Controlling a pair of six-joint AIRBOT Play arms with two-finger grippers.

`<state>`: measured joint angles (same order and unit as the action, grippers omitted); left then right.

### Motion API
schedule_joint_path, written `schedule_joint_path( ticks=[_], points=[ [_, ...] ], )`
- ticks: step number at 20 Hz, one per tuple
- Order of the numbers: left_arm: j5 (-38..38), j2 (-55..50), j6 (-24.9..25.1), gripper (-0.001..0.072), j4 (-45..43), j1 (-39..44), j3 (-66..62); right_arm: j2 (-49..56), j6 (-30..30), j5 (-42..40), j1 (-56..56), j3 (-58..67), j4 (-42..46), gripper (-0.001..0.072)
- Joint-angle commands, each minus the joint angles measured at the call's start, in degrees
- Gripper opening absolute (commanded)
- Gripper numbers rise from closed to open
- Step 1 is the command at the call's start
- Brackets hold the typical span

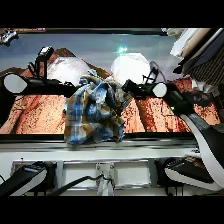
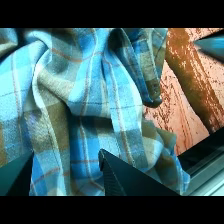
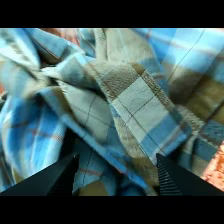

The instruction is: Fold the clothes and pants, and hang the long-sleeved shirts on hangers.

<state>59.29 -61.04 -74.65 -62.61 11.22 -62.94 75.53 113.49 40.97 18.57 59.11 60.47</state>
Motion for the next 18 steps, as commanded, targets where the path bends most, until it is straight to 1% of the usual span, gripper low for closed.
schedule_joint_path(
  ticks=[1, 5, 6, 7, 9, 10, 11, 12, 13, 15, 16, 17, 18],
  points=[
    [-0.2, 0.5, -0.3, 0.0421, -0.2, -0.1, 0.3, 7.2, -3.6, -0.9, 0.0, 1.5, -6.6, 0.0574],
    [-0.2, 0.5, -0.3, 0.0421, -0.1, -0.1, 0.3, 10.6, -7.2, -0.1, 0.8, 1.5, -6.9, 0.0576],
    [-0.2, 0.5, -0.3, 0.0421, -0.1, -0.1, 0.3, 11.3, -7.8, -0.3, 1.2, 1.7, -6.9, 0.0591],
    [-0.2, 0.5, -0.3, 0.0420, 0.1, -0.1, 0.3, 12.1, -8.1, -0.7, 1.6, 2.0, -6.8, 0.0629],
    [-0.7, 0.5, -0.3, 0.0421, 0.2, -0.1, 0.3, 13.6, -8.1, -2.1, 2.6, 3.0, -6.9, 0.0615],
    [-0.9, 0.5, -0.4, 0.0421, 0.3, -0.1, 0.3, 14.3, -8.1, -3.0, 3.0, 3.7, -6.9, 0.0543],
    [-1.0, 0.5, -0.4, 0.0421, 0.3, -0.1, 0.3, 14.7, -8.0, -3.7, 3.4, 4.4, -6.9, 0.0397],
    [-1.3, 0.5, -0.4, 0.0421, 0.3, -0.1, 0.3, 14.8, -8.0, -4.8, 3.7, 5.2, -6.9, 0.0173],
    [-1.9, 0.5, -0.4, 0.0421, 0.3, -0.2, 0.3, 14.7, -8.4, -4.6, 3.7, 6.3, -6.3, 0.0034],
    [-6.7, 0.5, -0.4, 0.0424, 0.3, -0.4, 0.3, 13.6, -9.6, -4.1, 3.5, 8.3, -4.0, 0.0030],
    [-12.2, 0.3, -1.5, 0.0459, 0.3, -0.4, 0.3, 12.9, -9.6, -3.6, 3.5, 9.2, -2.3, 0.0030],
    [-18.3, -0.5, -3.5, 0.0496, 0.3, -0.4, 0.0, 12.2, -9.7, -2.8, 3.5, 10.1, -0.4, 0.0030],
    [-22.6, -2.5, -6.1, 0.0498, 0.3, -0.5, -1.2, 11.6, -9.8, -1.6, 3.5, 10.8, 1.1, 0.0030]
  ],
)
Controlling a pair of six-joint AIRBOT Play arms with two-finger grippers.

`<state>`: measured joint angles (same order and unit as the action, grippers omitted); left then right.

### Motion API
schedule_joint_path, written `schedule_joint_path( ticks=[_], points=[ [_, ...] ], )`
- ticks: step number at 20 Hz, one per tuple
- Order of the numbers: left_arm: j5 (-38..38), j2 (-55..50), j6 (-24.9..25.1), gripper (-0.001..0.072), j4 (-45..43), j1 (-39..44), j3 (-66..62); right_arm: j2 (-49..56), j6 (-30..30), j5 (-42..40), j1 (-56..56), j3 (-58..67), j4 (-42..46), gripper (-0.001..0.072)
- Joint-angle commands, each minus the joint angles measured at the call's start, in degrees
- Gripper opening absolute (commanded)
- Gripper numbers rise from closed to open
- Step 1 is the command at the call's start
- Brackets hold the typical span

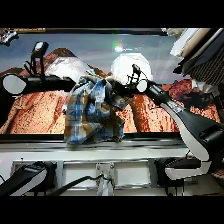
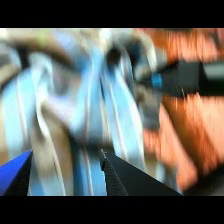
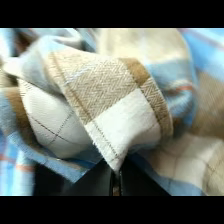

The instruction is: Fold the clothes and pants, and hang the long-sleeved shirts on hangers.

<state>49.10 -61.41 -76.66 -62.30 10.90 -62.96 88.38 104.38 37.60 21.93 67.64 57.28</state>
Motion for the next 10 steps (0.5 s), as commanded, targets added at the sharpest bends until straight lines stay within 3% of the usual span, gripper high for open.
schedule_joint_path(
  ticks=[1, 4, 6, 10],
  points=[
    [-12.6, -5.4, -4.9, 0.0497, 0.2, -0.5, -3.7, -1.8, -1.9, 2.6, 0.3, 2.7, 4.9, 0.0030],
    [0.1, -20.4, -5.5, 0.0498, 0.2, -0.7, -17.5, -3.3, -5.2, 4.4, 0.3, 2.7, 5.1, 0.0030],
    [7.6, -30.9, -8.7, 0.0499, 0.3, -0.7, -27.6, -3.6, -6.5, 5.9, 0.3, 2.6, 6.0, 0.0030],
    [17.7, -47.9, -11.3, 0.0562, 5.6, -0.7, -43.6, -3.6, -9.4, 7.5, 0.3, 2.7, 7.5, 0.0030]
  ],
)
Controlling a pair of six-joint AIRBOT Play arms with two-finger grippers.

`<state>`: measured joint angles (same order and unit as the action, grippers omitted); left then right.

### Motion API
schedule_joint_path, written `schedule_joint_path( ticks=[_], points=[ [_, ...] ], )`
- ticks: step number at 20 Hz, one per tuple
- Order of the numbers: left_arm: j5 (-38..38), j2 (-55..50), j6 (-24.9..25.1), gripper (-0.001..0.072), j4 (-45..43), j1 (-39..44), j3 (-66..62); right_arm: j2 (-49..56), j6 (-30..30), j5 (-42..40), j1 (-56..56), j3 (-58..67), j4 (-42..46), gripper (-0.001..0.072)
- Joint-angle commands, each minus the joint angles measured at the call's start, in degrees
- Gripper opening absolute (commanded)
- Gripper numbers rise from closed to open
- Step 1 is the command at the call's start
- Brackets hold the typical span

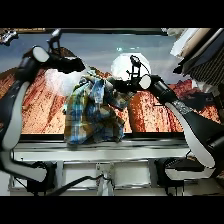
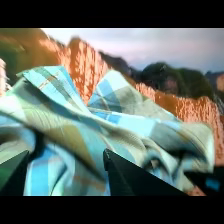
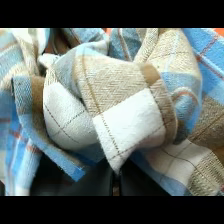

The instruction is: Fold the clothes and pants, and hang the long-sleeved shirts on hangers.

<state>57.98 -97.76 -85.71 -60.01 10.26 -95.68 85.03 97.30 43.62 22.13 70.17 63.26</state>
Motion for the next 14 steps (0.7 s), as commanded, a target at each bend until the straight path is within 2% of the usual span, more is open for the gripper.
schedule_joint_path(
  ticks=[1, 6, 8, 12, 13, 14],
  points=[
    [10.3, -14.3, -2.2, 0.0586, 3.5, -0.1, -13.5, -0.2, -2.6, 1.5, 0.1, 0.1, 1.9, 0.0030],
    [9.7, -21.4, -2.2, 0.0598, 4.8, 0.0, -19.5, -0.2, -5.7, 1.1, 0.1, 0.1, 2.7, 0.0030],
    [8.6, -22.6, -2.2, 0.0596, 8.0, 0.0, -19.5, -0.2, -5.9, 0.3, 0.1, 0.1, 2.8, 0.0030],
    [0.9, -24.7, -1.7, 0.0592, 17.6, 0.9, -19.5, -0.3, -6.9, 0.9, 0.1, 0.1, 2.8, 0.0030],
    [-0.7, -25.1, -1.7, 0.0547, 18.8, 1.3, -19.5, -0.3, -6.9, 1.2, 0.1, 0.1, 2.8, 0.0030],
    [-2.0, -25.5, -1.4, 0.0417, 19.6, 1.8, -19.5, -0.4, -7.0, 1.6, 0.1, 0.1, 2.8, 0.0030]
  ],
)
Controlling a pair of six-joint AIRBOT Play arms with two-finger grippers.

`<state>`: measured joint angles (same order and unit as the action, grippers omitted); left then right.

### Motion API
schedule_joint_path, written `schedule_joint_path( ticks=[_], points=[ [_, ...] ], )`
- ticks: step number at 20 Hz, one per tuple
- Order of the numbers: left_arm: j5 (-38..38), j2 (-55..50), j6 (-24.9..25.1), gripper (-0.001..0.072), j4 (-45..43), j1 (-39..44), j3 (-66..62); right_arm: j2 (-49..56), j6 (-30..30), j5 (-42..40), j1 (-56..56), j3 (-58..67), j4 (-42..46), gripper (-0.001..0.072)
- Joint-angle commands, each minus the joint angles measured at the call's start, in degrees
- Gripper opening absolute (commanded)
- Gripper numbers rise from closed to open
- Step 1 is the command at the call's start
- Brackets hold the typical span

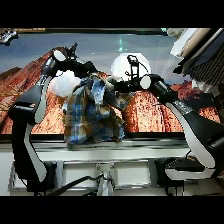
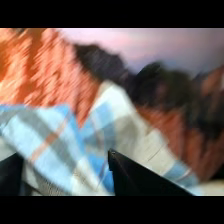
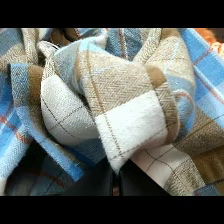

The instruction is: Fold the clothes and pants, and hang the long-sleeved shirts on hangers.

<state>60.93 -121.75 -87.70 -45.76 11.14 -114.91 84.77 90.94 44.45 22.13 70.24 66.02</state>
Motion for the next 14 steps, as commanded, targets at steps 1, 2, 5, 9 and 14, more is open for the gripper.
schedule_joint_path(
  ticks=[1, 2, 5, 9, 14],
  points=[
    [-5.9, -1.7, 1.8, 0.0259, 6.3, 1.3, -0.3, -0.2, -0.6, 1.2, 0.1, 0.1, 0.0, 0.0030],
    [-6.1, -1.7, 3.4, 0.0066, 7.1, 1.5, -0.3, -0.5, -0.6, 1.7, 0.1, 0.1, 0.1, 0.0030],
    [-5.8, 0.6, 6.3, 0.0016, 12.2, 0.4, -0.3, -2.3, -0.6, 2.3, -0.5, 0.1, 1.4, 0.0031],
    [-5.9, 10.5, 11.8, 0.0015, 12.1, -3.0, -0.3, -6.4, 0.2, 2.7, -5.0, 1.1, 3.2, 0.0031],
    [-6.5, 26.2, 13.7, 0.0015, 7.6, -6.4, -0.3, -13.3, 1.4, 2.9, -9.0, 12.9, 3.0, 0.0031]
  ],
)
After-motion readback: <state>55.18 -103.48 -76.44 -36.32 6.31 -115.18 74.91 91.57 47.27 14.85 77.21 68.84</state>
